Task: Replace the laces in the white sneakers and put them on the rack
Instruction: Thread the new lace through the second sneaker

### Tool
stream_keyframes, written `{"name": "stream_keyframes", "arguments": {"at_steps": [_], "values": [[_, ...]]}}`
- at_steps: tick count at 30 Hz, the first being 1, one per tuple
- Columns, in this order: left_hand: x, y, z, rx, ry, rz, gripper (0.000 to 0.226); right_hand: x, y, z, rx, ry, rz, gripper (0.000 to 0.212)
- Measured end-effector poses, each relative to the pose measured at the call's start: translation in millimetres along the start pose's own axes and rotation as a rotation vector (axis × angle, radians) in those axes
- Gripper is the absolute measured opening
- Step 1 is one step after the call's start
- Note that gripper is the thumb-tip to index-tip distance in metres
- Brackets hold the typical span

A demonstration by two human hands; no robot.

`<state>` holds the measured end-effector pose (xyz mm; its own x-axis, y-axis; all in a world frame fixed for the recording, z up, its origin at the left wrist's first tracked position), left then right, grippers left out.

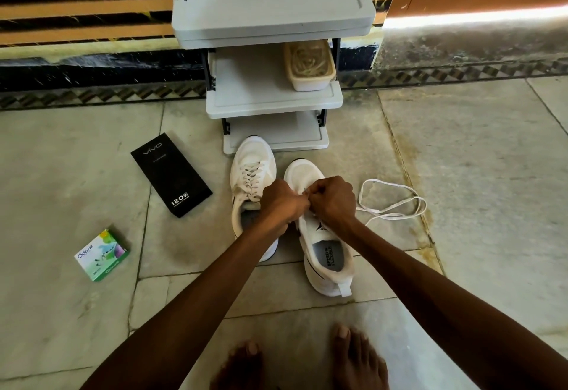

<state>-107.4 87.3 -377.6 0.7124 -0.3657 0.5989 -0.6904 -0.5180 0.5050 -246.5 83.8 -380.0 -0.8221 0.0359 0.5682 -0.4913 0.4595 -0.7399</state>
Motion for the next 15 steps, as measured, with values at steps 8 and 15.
{"name": "stream_keyframes", "arguments": {"at_steps": [8, 15], "values": [[7.2, 4.6, 9.6, -0.038, 0.001, 0.087, 0.030, 6.3, -5.1, -12.5, 0.133, 0.123, -0.026, 0.013], [8.1, 4.8, 7.0, -0.111, 0.114, 0.142, 0.025, 3.2, -8.2, -13.0, 0.192, 0.167, -0.153, 0.008]]}}
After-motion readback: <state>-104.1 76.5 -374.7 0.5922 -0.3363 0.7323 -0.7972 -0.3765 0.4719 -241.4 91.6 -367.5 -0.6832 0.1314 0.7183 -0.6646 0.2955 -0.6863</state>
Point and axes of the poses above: each hand's wrist, its own z-axis towards the middle knuckle, its own x-axis out of the back of the hand, y = z × x, the point moved 9 cm from there along z, towards the middle knuckle, and after that the axes turned 7 degrees about z, right-handed, at the moved point
